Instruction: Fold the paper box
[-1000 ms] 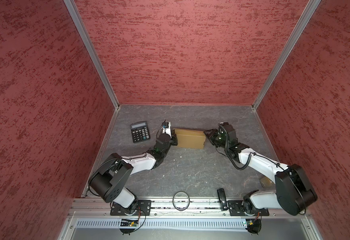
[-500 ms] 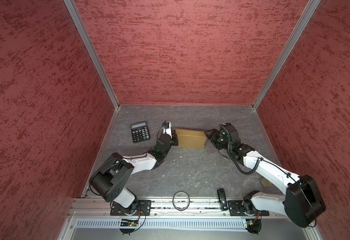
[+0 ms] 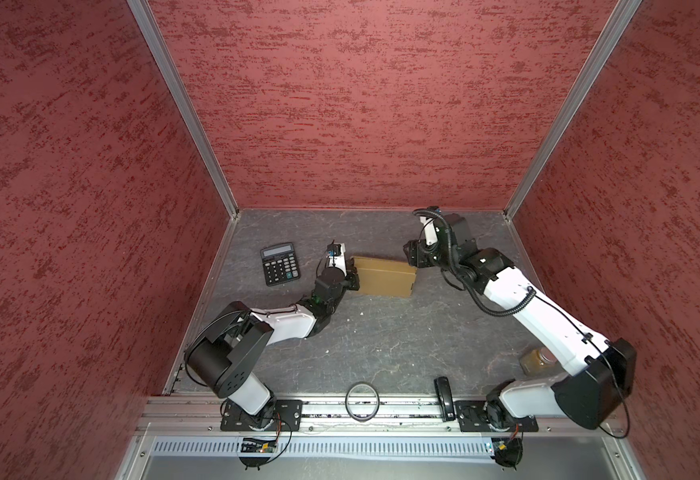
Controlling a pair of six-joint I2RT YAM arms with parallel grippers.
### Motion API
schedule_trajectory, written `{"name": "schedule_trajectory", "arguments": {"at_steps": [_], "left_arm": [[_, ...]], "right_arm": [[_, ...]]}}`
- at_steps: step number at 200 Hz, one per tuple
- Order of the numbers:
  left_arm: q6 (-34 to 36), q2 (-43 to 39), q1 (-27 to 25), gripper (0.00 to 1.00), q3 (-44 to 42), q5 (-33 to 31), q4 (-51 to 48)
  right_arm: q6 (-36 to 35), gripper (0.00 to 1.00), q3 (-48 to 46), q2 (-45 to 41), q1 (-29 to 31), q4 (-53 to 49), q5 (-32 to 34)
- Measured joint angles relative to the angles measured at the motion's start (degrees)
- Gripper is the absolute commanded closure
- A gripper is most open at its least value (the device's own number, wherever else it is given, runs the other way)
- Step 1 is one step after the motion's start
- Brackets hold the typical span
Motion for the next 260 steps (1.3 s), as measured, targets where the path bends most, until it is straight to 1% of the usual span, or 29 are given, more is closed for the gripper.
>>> {"name": "schedule_trajectory", "arguments": {"at_steps": [14, 41, 62, 88, 111, 179, 228, 260], "left_arm": [[0.00, 0.42, 0.00, 0.93, 0.22, 0.33, 0.39], [0.00, 0.90, 0.00, 0.94, 0.35, 0.57, 1.03], [0.00, 1.16, 0.00, 0.94, 0.37, 0.63, 1.40], [0.00, 1.36, 0.00, 0.94, 0.37, 0.76, 1.79], [-0.02, 1.66, 0.00, 0.94, 0.37, 0.85, 2.43], [-0.07, 2.10, 0.00, 0.94, 0.24, 1.27, 3.45], [-0.17, 2.45, 0.00, 0.94, 0.20, 1.64, 4.20], [-0.17, 2.45, 0.00, 0.94, 0.13, 1.66, 4.26]], "right_arm": [[-7.96, 0.26, -0.24, 0.22, 2.23, -1.88, 0.46], [-19.47, 0.25, -1.73, -0.31, 5.25, -1.95, 1.18], [-25.75, 0.25, -2.71, -0.63, 6.23, -1.79, 2.43], [-31.19, 0.26, -3.21, -0.24, 7.02, -1.73, 5.25], [-34.56, 0.25, -3.21, 1.60, 7.34, -1.27, 6.84], [-41.35, 0.24, -2.40, 10.14, 7.76, -0.52, 7.85], [-43.98, 0.30, -1.99, 11.28, 8.50, 2.36, 10.03], [-44.92, 0.37, -2.03, 11.58, 9.38, 5.20, 11.32]]}}
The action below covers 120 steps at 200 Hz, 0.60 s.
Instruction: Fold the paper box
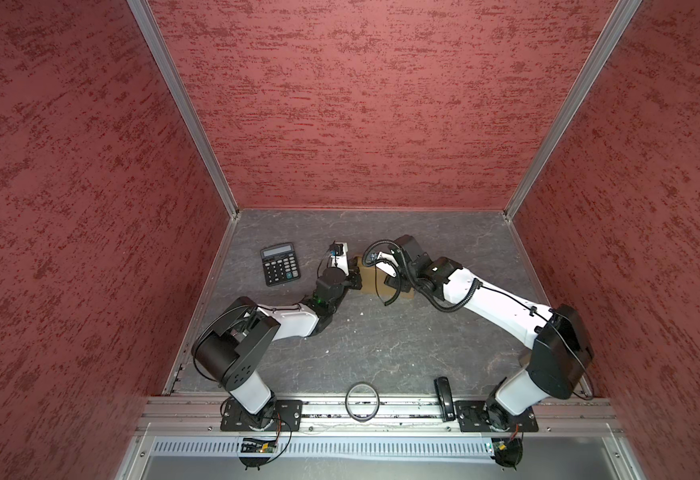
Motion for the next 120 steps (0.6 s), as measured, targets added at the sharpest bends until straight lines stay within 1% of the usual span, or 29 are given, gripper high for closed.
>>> {"name": "schedule_trajectory", "arguments": {"at_steps": [21, 86, 120], "left_arm": [[0.00, 0.04, 0.00, 0.94, -0.02, -0.02, 0.11], [-0.07, 0.17, 0.00, 0.94, -0.13, 0.00, 0.50], [-0.24, 0.22, 0.00, 0.94, -0.13, -0.02, 0.55]], "right_arm": [[-0.39, 0.40, -0.68, 0.33, 0.46, 1.99, 0.59], [-0.76, 0.40, -2.95, 1.09, 1.09, 5.20, 1.68], [-0.92, 0.43, -3.15, 1.64, 1.27, 6.27, 2.08]]}}
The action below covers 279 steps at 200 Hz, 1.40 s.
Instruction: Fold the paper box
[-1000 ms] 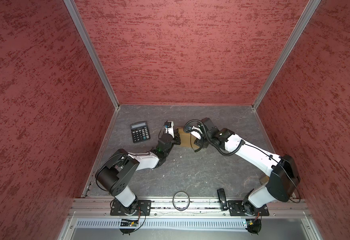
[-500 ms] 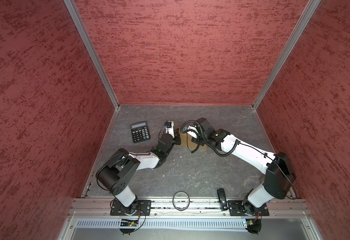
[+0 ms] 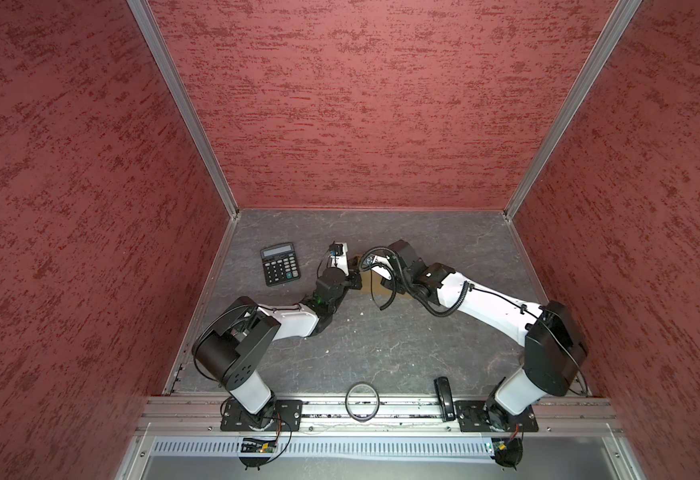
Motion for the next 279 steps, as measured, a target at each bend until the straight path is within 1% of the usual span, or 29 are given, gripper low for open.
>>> {"name": "schedule_trajectory", "arguments": {"at_steps": [25, 77, 136, 164, 227, 279], "left_arm": [[-0.02, 0.07, 0.00, 0.94, 0.00, 0.00, 0.13], [-0.07, 0.11, 0.00, 0.94, 0.00, 0.00, 0.22], [-0.04, 0.02, 0.00, 0.92, 0.00, -0.09, 0.02], [-0.17, -0.35, 0.00, 0.89, -0.02, -0.15, -0.66], [-1.31, -1.16, 0.02, 0.80, -0.68, -1.09, -1.55], [-1.75, -1.86, 0.00, 0.76, -0.92, -1.42, -2.71]], "right_arm": [[-0.02, 0.46, -0.66, 0.35, 0.02, 1.29, 0.59], [0.00, 0.53, -1.88, 0.42, 0.04, 3.76, 1.44], [0.04, 0.58, -2.84, 0.42, 0.31, 5.25, 2.01], [0.09, 0.61, -2.93, 0.42, 0.37, 5.35, 2.01], [0.90, 0.63, -2.93, 0.42, 0.42, 5.33, 2.01], [1.60, 0.64, -2.60, 0.85, 0.46, 5.35, 2.25]]}}
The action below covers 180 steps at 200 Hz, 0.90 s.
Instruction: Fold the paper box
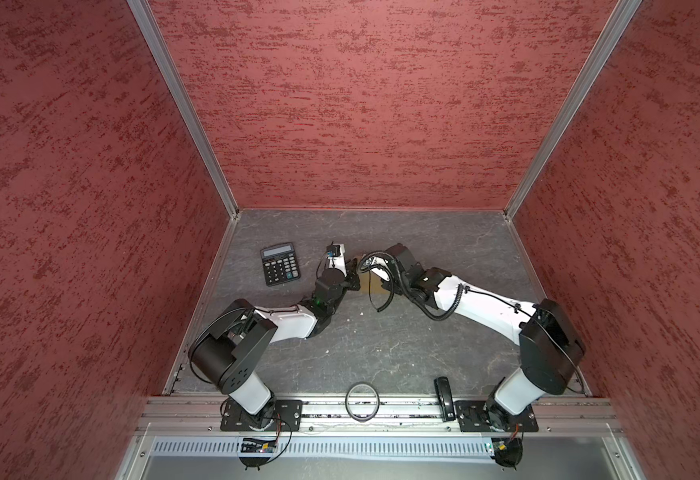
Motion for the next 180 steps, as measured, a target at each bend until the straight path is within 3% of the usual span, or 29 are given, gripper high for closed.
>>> {"name": "schedule_trajectory", "arguments": {"at_steps": [180], "left_arm": [[-1.79, -6.32, -0.26, 0.60, -3.34, -0.13, -5.79]], "right_arm": [[3.21, 0.65, 2.60, 2.43, 0.00, -0.55, 0.76]]}}
